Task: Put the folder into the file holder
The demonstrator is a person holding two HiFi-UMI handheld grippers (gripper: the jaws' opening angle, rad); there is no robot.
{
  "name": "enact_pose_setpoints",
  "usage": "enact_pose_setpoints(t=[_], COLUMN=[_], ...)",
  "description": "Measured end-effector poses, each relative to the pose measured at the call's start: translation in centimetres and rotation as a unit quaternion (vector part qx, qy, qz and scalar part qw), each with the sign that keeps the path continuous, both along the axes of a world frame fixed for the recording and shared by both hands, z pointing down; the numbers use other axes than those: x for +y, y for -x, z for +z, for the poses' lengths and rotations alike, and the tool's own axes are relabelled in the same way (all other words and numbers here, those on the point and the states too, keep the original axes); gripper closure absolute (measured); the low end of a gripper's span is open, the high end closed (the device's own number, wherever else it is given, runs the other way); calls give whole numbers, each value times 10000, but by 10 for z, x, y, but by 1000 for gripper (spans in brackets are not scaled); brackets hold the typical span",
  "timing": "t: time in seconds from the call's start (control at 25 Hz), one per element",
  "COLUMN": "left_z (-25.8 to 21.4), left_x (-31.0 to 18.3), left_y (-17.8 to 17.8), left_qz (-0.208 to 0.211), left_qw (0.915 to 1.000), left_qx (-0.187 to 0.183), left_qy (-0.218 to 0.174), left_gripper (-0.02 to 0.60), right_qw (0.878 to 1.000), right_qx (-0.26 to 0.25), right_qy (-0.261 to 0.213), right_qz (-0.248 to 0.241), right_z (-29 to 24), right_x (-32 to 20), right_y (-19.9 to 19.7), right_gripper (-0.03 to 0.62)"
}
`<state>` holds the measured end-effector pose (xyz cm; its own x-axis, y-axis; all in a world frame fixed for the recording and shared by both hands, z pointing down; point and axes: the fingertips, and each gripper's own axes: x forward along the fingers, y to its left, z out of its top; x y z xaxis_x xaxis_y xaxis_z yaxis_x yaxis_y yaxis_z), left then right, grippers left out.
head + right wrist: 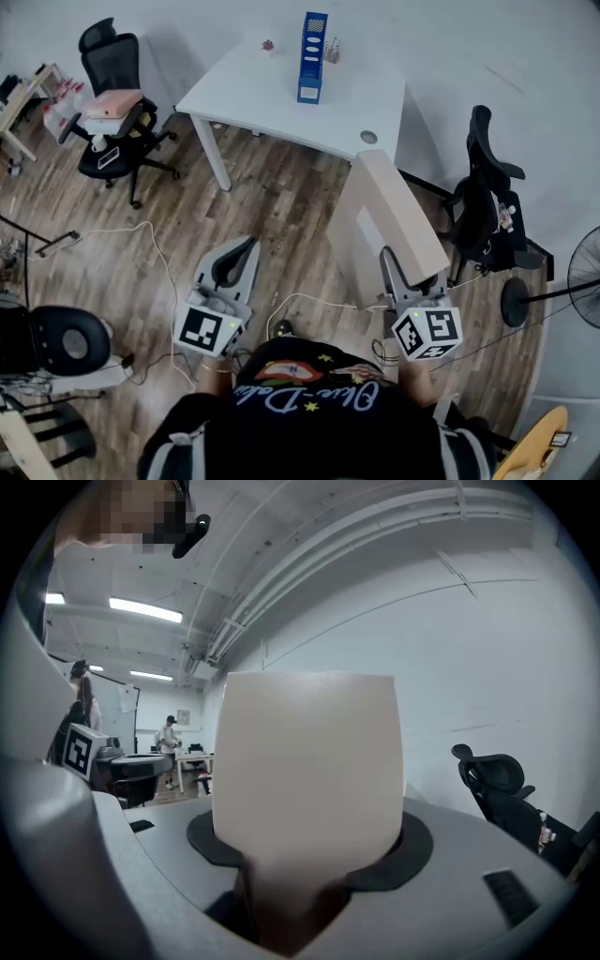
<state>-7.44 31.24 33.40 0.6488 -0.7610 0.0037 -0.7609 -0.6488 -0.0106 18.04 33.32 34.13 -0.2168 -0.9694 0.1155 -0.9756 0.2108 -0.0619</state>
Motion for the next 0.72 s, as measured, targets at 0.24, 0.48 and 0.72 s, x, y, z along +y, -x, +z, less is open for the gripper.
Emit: enact_pose_setpoints(t=[0.24, 0.48, 0.72], left_z=[4, 12, 19], left_x=[-31, -54, -82], left_y=[23, 27, 32], left_qz=[83, 232, 160], left_qw=[10000, 9997, 9998], left_qx=[-41, -53, -17], left_qy=[-7, 54, 87], left_gripper=[577, 577, 577], right_qw=[9999, 9998, 9998], right_qx=[-35, -60, -93], right_qy=[-25, -13, 38], right_qz=[123, 171, 176], right_z=[1, 3, 9], right_x=[-30, -55, -89], right_y=[22, 30, 29], right_gripper=[332, 332, 332])
